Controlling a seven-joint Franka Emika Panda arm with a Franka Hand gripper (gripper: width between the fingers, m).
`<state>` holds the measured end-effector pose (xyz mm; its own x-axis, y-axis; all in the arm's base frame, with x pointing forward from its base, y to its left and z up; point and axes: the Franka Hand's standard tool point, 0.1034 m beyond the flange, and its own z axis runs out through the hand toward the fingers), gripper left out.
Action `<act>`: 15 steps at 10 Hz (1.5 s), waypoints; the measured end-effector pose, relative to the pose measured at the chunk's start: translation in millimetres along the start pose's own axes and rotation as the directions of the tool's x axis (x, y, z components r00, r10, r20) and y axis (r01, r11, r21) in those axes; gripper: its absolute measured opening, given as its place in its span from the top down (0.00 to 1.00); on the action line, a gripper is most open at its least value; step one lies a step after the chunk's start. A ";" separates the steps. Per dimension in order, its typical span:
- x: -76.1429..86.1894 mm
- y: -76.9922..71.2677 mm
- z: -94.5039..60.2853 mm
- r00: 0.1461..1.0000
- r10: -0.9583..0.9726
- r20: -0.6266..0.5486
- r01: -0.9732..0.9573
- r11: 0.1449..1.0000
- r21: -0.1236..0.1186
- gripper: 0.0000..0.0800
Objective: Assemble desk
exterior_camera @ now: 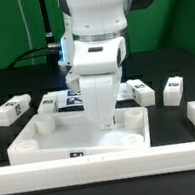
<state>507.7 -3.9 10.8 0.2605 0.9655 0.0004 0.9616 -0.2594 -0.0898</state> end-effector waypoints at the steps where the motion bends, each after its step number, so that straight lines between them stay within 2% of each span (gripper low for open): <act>1: -0.1 -0.4 0.5 1.000 0.000 0.000 0.000 1.000 0.001 0.75; 2: -0.5 -2.1 1.6 1.000 0.000 0.002 0.000 1.000 0.007 0.75; 3: -0.2 -3.0 1.7 1.000 -0.005 0.003 0.005 1.000 0.008 0.92; 8: -0.2 -3.0 1.7 1.000 -0.005 0.003 0.005 1.000 0.008 0.92; 12: 8.6 0.6 -0.6 0.985 -0.168 0.028 0.168 0.986 0.001 0.92; 15: 10.6 1.2 -0.9 0.984 -0.177 0.031 0.177 0.984 0.001 0.92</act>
Offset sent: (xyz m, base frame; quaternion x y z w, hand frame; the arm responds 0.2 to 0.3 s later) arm 0.0000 0.0000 0.0000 0.0000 0.0000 0.0000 1.0000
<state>511.6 6.0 11.6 0.0834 0.9964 -0.0146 0.9924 -0.0844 -0.0899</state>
